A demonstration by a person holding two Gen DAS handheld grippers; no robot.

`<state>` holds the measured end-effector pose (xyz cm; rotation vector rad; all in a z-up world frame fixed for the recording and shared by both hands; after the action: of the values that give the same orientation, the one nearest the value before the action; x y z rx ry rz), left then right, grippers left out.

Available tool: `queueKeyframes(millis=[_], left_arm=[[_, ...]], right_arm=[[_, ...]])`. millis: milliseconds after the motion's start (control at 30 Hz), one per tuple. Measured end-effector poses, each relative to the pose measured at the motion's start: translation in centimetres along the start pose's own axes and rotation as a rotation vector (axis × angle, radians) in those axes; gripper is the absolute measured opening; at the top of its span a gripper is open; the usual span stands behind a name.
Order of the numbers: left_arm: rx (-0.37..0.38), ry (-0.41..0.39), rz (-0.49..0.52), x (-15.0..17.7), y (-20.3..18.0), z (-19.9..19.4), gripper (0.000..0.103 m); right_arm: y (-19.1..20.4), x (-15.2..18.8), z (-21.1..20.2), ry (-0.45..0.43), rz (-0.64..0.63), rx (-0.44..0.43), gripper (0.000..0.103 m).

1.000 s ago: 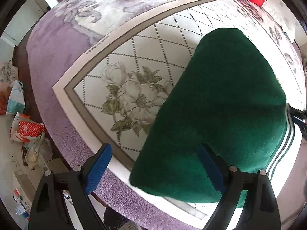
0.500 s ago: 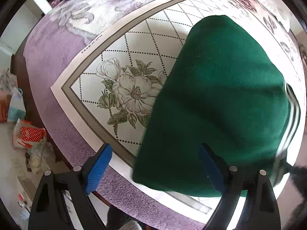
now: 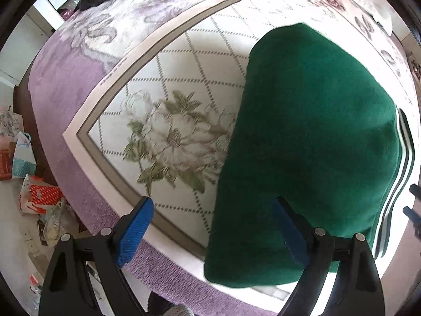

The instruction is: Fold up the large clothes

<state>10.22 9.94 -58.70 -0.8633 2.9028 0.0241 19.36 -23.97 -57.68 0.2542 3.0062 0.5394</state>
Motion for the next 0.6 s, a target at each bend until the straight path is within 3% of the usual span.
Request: queueKeyframes(millis=[133,167,200,233,333,367,433,500,600], left_arm=[[0.015,-0.034,0.006,-1.6,-1.2,-0.5,0.092],[0.018,-0.04,0.01,-2.0,-1.4,-0.6,0.092],[0.022,-0.05,0.015,-2.5,-1.6,-0.8,0.092],[0.025,-0.063,0.023,-3.0,-1.8,-1.2,0.092],[0.027,-0.092,0.045,-4.5,-2.4,-1.7,0.092],[0.026,-0.097,0.051,-5.0,-2.7,-1.8,0.092],[0.027,-0.103,0.054,-6.2,-3.1,-1.7,0.092],[0.012,-0.123,0.052,-8.0,-3.5,-1.5,0.092],[-0.014,-0.138,0.053,-11.6,-4.2,0.1,0.092]], right_arm=[[3.7,-2.9,1.7,0.004,-0.12,-0.063,0.066],[4.6,-3.3,2.2,0.003,-0.127,-0.104,0.019],[5.0,-3.6,2.0,-0.023,-0.129,-0.119,0.005],[6.3,-3.9,1.5,-0.048,-0.141,-0.118,0.003],[9.2,-5.3,-1.8,-0.206,-0.224,-0.084,0.003],[9.2,-5.8,-1.4,-0.2,-0.225,-0.05,0.003],[7.5,-5.9,1.3,-0.105,-0.179,0.041,0.003],[6.3,-5.5,3.8,0.012,-0.147,0.052,0.009],[4.5,-4.3,3.1,0.02,-0.07,0.028,0.046]])
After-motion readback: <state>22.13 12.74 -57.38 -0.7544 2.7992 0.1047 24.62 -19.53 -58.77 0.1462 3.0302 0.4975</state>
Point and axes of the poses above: each gripper's, at about its wrist camera, not at the fingertips, and z roughly the way its jaws point, y to its left, x to its underside, the point moved 6 cm from there along z, roughly the way its jaws point
